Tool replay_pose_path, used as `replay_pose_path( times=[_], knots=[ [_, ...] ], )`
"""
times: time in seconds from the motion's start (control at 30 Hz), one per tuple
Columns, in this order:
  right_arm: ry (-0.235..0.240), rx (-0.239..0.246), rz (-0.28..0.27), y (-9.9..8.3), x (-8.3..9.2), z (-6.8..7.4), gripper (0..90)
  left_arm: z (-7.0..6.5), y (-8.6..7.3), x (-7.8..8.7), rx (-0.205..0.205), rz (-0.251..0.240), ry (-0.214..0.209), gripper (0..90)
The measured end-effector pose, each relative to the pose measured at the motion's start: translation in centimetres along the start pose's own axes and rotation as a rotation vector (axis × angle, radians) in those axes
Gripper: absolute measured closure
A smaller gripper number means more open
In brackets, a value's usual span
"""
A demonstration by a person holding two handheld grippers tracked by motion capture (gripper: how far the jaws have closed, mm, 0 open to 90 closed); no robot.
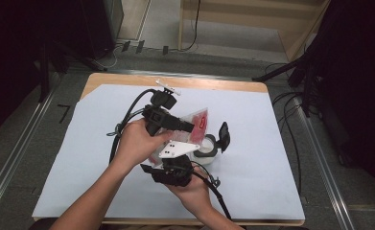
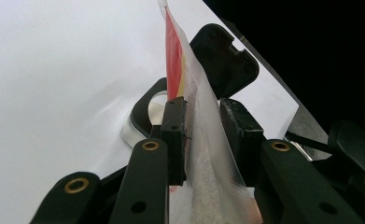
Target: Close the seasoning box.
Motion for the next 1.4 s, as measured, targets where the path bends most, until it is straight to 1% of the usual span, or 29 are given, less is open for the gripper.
replay_pose_path(
  times=[0.2,0.37,0.7,0.8,0.9,1.1,1.27,1.4],
  knots=[
    [0.006,-0.018,0.003,0.01,0.01,0.06,64.4,-0.07,-0.02,-0.04,0.004,0.0,-0.003,72.8],
    [0.005,-0.018,0.004,-0.04,-0.02,0.09,64.4,0.01,-0.1,-0.06,0.004,0.008,-0.006,72.6],
    [0.0,-0.014,0.008,-0.09,-0.08,0.05,64.4,0.0,-0.14,-0.13,0.011,0.007,-0.014,72.3],
    [-0.001,-0.013,0.007,-0.06,-0.03,0.07,64.4,-0.15,-0.05,-0.12,0.007,0.002,-0.011,72.1],
    [0.002,-0.016,0.004,0.07,0.2,0.14,64.4,-0.42,0.27,-0.03,-0.011,-0.011,-0.014,72.0],
    [-0.006,-0.015,-0.001,0.05,0.31,0.1,64.4,-0.57,0.26,-0.17,-0.011,-0.008,-0.018,71.6],
    [-0.007,-0.019,-0.005,0.0,0.31,0.14,64.4,-0.65,0.22,-0.19,-0.016,-0.003,-0.01,71.9],
    [-0.007,-0.018,-0.002,-0.02,0.27,0.15,64.4,-0.6,0.18,-0.19,-0.012,-0.006,-0.018,72.0]
  ],
)
Point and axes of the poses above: each handheld gripper's, and its own axes: x roughly backward along the jaws, y roughly out of its top, z roughly to its left, the point moved 8 cm from there along -x, roughly forward along the jaws, and after that the axes turned 10 degrees about -x, right-handed, at the moved point
